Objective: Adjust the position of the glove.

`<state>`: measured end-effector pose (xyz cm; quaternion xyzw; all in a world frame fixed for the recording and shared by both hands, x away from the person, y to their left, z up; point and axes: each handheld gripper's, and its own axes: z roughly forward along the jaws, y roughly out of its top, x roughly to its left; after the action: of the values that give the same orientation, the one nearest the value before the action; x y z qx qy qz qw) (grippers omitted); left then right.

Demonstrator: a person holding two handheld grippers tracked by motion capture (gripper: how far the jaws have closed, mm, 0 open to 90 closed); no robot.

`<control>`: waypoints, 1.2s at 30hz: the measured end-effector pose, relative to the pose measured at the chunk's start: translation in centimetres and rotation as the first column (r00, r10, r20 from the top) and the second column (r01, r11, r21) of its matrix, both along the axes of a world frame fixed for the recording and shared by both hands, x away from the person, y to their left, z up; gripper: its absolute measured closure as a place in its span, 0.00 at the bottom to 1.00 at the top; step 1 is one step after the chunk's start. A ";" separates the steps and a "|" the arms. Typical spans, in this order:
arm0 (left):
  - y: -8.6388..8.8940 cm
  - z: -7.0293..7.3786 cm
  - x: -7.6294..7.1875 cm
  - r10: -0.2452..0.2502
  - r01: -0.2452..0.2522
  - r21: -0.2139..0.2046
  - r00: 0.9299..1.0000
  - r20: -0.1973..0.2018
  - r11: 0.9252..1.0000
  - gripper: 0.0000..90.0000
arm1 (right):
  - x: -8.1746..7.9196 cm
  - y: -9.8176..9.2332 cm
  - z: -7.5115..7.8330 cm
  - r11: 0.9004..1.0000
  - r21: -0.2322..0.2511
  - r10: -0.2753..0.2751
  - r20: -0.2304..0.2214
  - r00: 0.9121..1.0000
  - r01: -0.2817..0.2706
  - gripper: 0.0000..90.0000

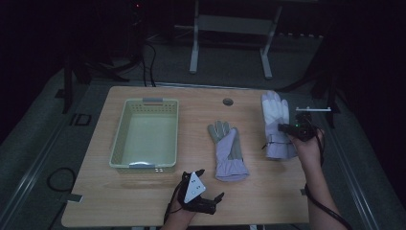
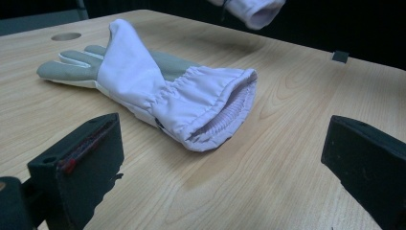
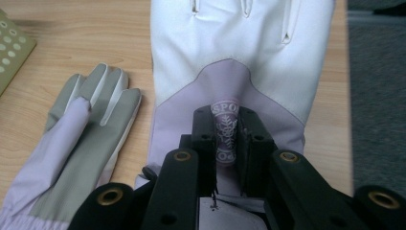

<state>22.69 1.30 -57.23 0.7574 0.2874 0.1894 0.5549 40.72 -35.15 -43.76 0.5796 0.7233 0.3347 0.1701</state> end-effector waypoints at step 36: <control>0.0 0.0 0.0 0.001 -0.001 -0.006 1.000 -0.005 1.000 0.01 | -4.4 0.0 -7.4 0.990 -0.051 -0.135 -0.124 0.983 0.130 0.84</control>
<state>22.72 1.31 -57.23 0.7561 0.2899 0.1868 0.5562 36.27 -35.16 -51.13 0.6426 0.6995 0.2696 0.1581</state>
